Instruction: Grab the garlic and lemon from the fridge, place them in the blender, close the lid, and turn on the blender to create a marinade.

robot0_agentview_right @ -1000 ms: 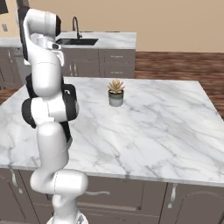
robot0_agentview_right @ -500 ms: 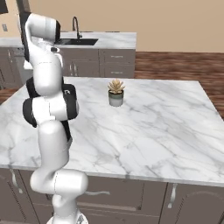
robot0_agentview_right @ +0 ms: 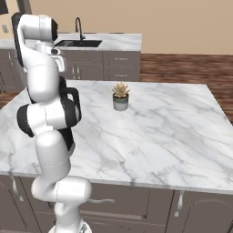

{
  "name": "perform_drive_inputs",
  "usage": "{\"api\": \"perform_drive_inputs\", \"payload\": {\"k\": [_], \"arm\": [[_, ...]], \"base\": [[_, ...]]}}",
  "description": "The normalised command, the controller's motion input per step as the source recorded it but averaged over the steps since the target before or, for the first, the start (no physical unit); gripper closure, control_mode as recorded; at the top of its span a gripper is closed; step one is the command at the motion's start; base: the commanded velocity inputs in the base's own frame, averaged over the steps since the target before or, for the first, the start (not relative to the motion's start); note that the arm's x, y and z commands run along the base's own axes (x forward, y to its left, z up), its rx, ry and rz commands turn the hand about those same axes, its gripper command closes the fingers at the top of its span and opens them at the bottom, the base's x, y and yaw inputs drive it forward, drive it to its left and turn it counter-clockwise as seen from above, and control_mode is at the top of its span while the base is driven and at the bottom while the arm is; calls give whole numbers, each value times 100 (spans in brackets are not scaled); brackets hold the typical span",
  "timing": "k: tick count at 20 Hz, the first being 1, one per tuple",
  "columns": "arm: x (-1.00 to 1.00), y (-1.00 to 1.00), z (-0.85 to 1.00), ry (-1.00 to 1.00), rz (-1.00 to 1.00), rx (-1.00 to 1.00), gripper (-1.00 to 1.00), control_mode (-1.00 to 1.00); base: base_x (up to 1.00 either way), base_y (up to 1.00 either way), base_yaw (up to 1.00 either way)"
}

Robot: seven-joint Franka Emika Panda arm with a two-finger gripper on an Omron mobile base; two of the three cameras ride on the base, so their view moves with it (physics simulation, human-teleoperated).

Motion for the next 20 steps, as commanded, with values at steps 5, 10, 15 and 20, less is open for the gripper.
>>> {"api": "perform_drive_inputs", "payload": {"k": [5,10,15,20], "arm": [[1,0,-9,-5,0,0,100,-100],[-1,0,-39,1,0,0,100,-100],[0,0,-4,0,0,1,-100,-100],[-1,0,24,-14,0,0,-100,-100]], "base": [[0,0,0],[0,0,0],[0,0,0],[0,0,0]]}}
